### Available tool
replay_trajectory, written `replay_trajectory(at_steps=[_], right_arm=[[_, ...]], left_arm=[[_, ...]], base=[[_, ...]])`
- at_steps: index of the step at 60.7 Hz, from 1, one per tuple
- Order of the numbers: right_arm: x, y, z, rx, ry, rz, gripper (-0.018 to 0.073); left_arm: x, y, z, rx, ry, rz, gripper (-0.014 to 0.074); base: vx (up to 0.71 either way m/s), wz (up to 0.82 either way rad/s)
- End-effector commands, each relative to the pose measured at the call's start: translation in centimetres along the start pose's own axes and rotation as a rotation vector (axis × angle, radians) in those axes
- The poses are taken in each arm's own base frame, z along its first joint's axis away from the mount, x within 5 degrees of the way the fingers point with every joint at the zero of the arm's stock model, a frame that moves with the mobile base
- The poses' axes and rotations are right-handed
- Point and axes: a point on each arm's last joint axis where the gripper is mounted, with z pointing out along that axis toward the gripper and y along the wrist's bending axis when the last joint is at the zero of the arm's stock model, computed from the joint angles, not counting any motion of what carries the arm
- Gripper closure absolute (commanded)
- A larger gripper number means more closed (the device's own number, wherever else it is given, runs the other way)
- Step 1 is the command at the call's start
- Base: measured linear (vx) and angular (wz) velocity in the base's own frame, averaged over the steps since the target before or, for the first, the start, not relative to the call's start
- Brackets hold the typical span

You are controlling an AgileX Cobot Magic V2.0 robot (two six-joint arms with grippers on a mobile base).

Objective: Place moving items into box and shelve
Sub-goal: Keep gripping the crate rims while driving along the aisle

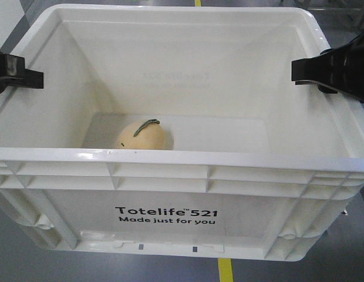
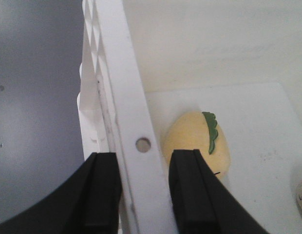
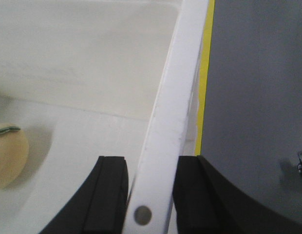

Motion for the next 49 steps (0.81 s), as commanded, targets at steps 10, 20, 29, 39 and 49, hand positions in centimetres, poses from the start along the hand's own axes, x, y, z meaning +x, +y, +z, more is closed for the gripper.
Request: replay_trajectory(at_steps=[10,20,29,39,49], right_arm=[[-2.09,0.36,-1.72,-0.043,-0.192,0.004,0.0565],[-2.09,0.36,-1.72,-0.043,-0.192,0.004,0.0565],[-2.09,0.36,-1.72,-0.043,-0.192,0.004,0.0565],[-2.09,0.36,-1.72,-0.043,-0.192,0.004,0.0565],[-2.09,0.36,-1.72,-0.043,-0.192,0.004,0.0565]], left_arm=[[-1.69,-2.25,-2.64,0.137,-0.186,-0.027,0.0603],[-1.69,-2.25,-2.64,0.137,-0.187,-0.027,0.0603],[-1.69,-2.25,-2.64,0.137,-0.187,-0.027,0.0603],[-1.69,-2.25,-2.64,0.137,-0.187,-0.027,0.0603],[-1.69,-2.25,-2.64,0.137,-0.187,-0.027,0.0603]], base=[[0.53,-0.03],[0.53,-0.02],[0.54,-0.02],[0.53,-0.02],[0.52,-0.01]])
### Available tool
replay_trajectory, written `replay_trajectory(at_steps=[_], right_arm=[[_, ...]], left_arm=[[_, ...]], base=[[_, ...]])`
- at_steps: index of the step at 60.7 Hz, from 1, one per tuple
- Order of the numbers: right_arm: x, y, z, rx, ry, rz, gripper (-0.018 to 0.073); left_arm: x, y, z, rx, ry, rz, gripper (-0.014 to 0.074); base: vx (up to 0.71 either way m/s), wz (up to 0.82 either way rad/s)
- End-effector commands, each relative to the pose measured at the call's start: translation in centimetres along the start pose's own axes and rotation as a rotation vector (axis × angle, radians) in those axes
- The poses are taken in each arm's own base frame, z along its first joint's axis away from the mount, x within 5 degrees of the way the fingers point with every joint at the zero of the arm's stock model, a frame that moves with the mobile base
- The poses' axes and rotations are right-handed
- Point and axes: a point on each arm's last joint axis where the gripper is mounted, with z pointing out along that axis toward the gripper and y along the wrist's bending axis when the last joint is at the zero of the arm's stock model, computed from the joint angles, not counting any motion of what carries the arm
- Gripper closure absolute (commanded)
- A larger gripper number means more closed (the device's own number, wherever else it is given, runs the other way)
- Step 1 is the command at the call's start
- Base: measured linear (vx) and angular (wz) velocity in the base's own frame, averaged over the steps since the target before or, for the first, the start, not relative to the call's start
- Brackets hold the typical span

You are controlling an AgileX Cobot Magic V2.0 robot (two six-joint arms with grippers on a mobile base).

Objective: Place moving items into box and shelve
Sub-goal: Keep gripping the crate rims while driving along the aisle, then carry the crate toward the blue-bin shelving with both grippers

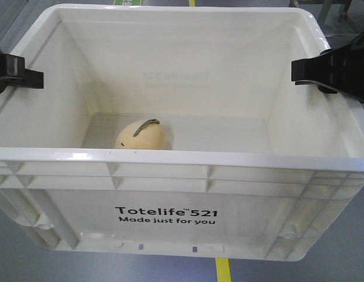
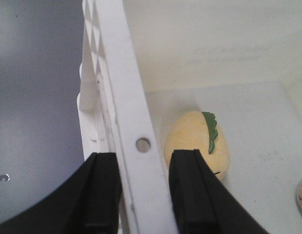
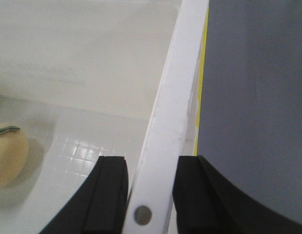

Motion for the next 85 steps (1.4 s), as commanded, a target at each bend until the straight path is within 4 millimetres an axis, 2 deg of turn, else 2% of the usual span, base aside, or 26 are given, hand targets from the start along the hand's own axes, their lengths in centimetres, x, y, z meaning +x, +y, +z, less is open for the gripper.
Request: replay_trajectory(at_steps=[1,45,85], right_arm=[[-2.09,0.36,-1.72,-0.043,-0.192,0.004,0.0565],[-2.09,0.36,-1.72,-0.042,-0.192,0.003,0.0565],[-2.09,0.36,-1.72,-0.042,-0.192,0.003,0.0565]], left_arm=[[-1.69,-2.25,-2.64,0.136,-0.187,-0.027,0.0603],[-1.69,-2.25,-2.64,0.136,-0.187,-0.027,0.0603],[-1.69,-2.25,-2.64,0.136,-0.186,-0.027,0.0603]], base=[[0.51,-0.01],[0.48,-0.06],[0.39,-0.31]])
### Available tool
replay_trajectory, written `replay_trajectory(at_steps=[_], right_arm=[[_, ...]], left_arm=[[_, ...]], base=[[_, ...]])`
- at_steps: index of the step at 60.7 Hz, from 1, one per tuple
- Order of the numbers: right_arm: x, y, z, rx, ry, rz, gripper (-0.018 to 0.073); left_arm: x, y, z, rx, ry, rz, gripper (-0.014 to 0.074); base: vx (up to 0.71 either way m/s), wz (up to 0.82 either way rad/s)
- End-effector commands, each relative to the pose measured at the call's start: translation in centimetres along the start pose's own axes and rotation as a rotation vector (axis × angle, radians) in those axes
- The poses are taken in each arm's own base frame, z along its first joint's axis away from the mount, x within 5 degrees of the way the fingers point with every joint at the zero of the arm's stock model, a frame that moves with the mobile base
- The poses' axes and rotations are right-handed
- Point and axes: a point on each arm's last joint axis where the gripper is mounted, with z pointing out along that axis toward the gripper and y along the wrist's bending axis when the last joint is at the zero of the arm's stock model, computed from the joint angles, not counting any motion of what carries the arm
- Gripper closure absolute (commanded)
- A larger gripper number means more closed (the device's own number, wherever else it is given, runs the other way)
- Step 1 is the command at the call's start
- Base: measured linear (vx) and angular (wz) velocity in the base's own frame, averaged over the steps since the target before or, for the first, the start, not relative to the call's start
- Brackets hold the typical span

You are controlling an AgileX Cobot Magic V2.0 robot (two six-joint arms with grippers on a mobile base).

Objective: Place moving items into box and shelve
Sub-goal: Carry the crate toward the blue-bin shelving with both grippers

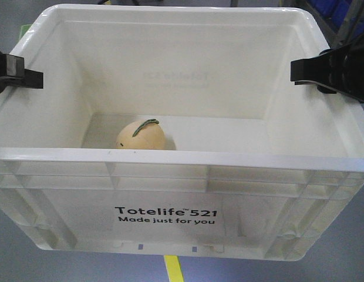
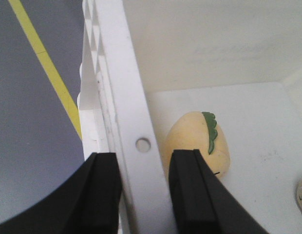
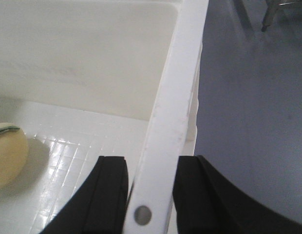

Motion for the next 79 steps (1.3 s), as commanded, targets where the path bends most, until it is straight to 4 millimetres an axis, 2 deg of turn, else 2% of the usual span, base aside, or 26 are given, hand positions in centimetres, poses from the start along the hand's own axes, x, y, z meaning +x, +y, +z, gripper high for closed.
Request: replay_trajectory(at_steps=[1,79], right_arm=[[-2.09,0.35,-1.72,-0.042,-0.191,0.003,0.0565],[-2.09,0.36,-1.72,-0.042,-0.191,0.003,0.0565]], left_arm=[[-1.69,-2.25,-2.64,0.137,-0.186,-0.028,0.0603],[-1.68,-2.25,-2.64,0.137,-0.185,-0.027,0.0603]], base=[[0.36,-0.46],[0.31,-0.54]])
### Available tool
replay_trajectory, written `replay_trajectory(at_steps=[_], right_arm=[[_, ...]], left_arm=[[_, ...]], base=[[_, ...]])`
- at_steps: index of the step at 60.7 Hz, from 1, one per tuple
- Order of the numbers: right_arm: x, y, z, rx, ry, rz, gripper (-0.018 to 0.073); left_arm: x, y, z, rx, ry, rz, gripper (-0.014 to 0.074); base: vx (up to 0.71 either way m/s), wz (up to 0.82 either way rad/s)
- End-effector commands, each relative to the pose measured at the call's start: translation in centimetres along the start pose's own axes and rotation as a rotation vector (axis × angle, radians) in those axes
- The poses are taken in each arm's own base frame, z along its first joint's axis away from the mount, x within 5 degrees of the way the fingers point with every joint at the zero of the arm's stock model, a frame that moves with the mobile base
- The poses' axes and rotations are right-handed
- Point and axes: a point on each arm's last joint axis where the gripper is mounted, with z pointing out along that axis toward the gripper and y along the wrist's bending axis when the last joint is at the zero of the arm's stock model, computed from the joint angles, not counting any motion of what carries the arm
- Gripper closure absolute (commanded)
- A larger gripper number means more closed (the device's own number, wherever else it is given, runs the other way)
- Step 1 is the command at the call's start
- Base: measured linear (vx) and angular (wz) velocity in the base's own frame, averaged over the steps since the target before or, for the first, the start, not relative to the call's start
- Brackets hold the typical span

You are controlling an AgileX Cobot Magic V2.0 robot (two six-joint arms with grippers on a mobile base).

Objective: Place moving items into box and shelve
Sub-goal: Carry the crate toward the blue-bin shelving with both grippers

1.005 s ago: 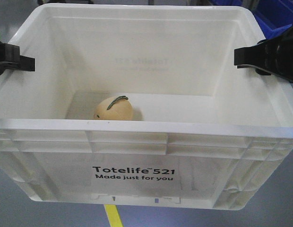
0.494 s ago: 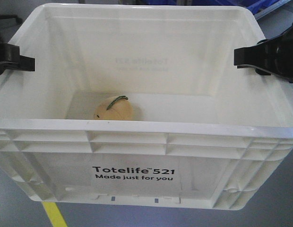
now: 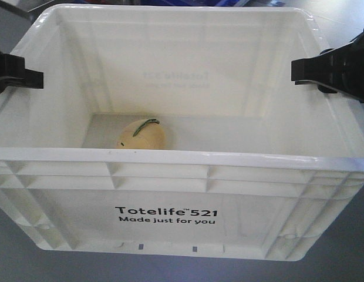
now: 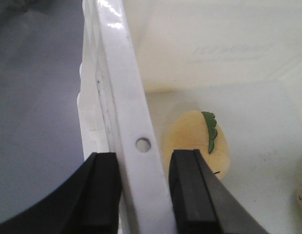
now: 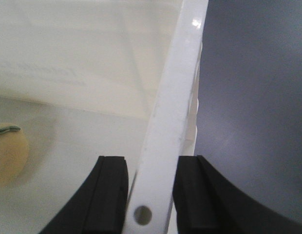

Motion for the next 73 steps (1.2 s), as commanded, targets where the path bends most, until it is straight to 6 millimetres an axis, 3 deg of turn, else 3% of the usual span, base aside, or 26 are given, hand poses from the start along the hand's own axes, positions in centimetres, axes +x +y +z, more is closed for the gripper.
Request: replay_trajectory(at_steps=[1,46,73], right_arm=[[-2.09,0.36,-1.72,-0.042,-0.191,0.003,0.0565],[-2.09,0.36,-1.72,-0.042,-0.191,0.003,0.0565],[-2.08,0.35,-1.72,-0.042,-0.191,0.003,0.0565]], left_arm=[[-1.68,-2.25,-2.64,0.136,-0.185,-0.027,0.0603],[-1.69,-2.25,-2.64,0.136,-0.186,-0.027,0.0603],[-1.67,-2.25,-2.64,0.137,-0.184,-0.027,0.0603]], base=[[0.25,-0.63],[0.25,-0.55],[0.30,-0.31]])
